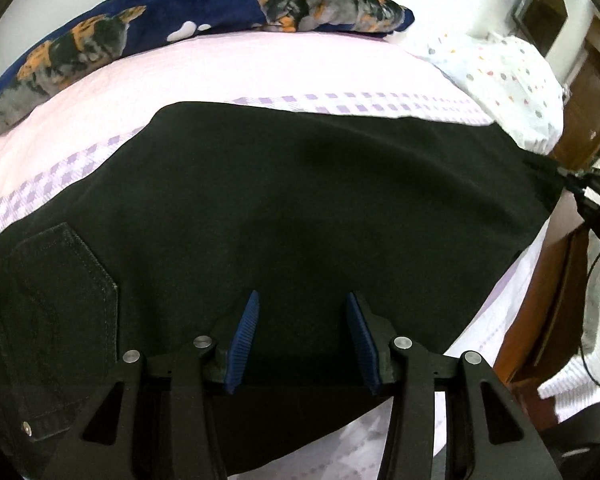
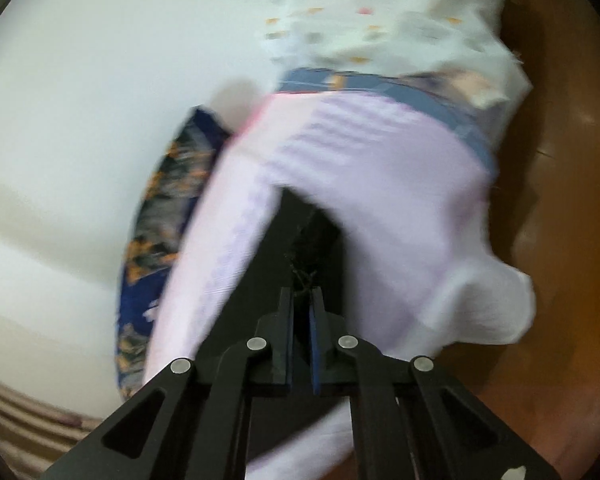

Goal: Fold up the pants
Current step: 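Lay the leg hems over the waistband with the right gripper and smooth the fold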

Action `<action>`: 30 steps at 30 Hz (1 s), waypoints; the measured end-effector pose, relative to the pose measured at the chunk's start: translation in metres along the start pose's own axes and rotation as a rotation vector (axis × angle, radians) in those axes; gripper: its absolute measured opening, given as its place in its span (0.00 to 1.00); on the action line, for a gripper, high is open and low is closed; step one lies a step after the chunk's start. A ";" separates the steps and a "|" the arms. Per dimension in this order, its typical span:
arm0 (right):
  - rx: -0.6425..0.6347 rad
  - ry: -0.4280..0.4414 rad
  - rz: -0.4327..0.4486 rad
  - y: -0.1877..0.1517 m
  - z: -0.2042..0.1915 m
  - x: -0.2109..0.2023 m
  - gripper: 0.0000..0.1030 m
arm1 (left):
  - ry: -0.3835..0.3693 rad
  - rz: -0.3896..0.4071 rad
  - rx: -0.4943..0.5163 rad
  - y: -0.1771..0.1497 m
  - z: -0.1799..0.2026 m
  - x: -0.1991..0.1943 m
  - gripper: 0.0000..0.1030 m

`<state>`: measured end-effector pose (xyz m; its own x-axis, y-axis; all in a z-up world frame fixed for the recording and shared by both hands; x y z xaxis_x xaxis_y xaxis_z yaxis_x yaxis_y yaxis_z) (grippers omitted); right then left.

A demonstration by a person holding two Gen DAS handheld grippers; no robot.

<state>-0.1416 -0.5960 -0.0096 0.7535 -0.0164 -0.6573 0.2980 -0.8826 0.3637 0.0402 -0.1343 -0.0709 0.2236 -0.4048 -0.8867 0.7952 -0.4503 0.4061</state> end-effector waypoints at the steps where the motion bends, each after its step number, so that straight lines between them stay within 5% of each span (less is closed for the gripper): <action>1: -0.025 0.024 -0.008 -0.001 -0.016 0.002 0.07 | -0.008 0.010 -0.018 0.002 -0.004 -0.003 0.46; 6: -0.157 0.151 -0.097 -0.021 -0.099 0.032 0.07 | -0.038 0.077 -0.102 0.008 -0.022 -0.026 0.46; 13: -0.369 0.325 -0.364 -0.105 -0.207 0.097 0.07 | -0.076 0.157 -0.239 0.009 -0.061 -0.059 0.47; 20: -0.561 0.287 -0.646 -0.206 -0.230 0.143 0.07 | -0.097 0.164 -0.301 0.001 -0.082 -0.066 0.47; 30: -0.739 0.206 -0.744 -0.253 -0.217 0.149 0.08 | -0.167 0.139 -0.291 0.008 -0.068 -0.058 0.47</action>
<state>0.0223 -0.2730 -0.0558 0.2998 0.5493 -0.7800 0.9529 -0.1331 0.2725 0.0721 -0.0600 -0.0313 0.2649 -0.5814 -0.7693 0.8962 -0.1459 0.4189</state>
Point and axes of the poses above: each gripper's, at about its wrist camera, not at the fingertips, and x roughly the way its jaws point, z to its right, y to its top, the point moved 1 cm from there along x, roughly the way its jaws point, and after that the axes turned 3 degrees about -x, right-handed, at the moved point
